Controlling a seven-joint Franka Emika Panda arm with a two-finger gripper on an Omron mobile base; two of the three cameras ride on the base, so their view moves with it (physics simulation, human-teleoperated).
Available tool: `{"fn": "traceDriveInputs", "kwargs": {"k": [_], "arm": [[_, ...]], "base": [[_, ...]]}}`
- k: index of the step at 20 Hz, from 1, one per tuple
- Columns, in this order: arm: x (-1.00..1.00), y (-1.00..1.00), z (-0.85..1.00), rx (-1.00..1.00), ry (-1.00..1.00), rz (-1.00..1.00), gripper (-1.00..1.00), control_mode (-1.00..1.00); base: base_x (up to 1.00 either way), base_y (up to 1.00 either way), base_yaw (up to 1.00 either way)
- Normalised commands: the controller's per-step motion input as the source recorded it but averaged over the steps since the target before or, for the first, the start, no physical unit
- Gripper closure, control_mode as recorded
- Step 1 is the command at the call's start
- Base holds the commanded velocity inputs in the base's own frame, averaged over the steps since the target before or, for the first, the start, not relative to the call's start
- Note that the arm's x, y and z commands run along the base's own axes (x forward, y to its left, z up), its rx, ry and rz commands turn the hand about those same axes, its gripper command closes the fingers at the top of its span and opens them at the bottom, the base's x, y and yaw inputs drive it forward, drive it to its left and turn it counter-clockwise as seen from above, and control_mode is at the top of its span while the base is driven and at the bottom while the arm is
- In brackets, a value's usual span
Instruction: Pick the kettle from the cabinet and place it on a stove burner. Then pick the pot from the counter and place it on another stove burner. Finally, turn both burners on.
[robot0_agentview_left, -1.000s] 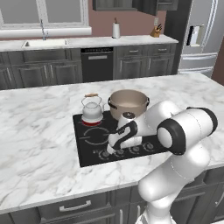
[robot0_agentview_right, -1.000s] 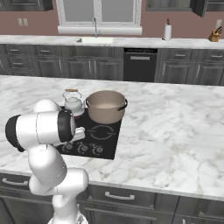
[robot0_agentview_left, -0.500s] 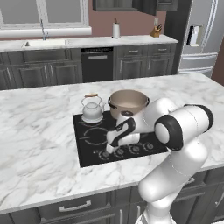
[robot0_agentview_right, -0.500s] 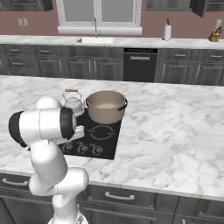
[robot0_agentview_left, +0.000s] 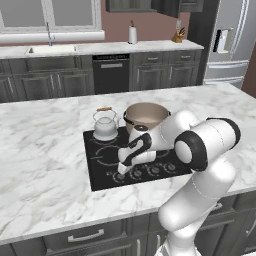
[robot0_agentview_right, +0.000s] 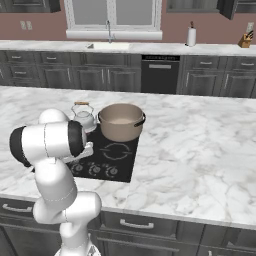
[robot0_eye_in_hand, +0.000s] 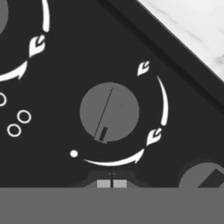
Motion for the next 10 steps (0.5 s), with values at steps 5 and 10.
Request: {"fn": "traceDriveInputs", "kwargs": {"k": [5,10], "arm": [[0.00,0.00,0.02,0.00,-0.07,0.06,1.00,-1.00],[-0.03,-0.03,0.15,0.00,-0.09,0.01,1.00,-1.00]], "base": [[0.00,0.00,0.00],[0.00,0.00,0.00]]}}
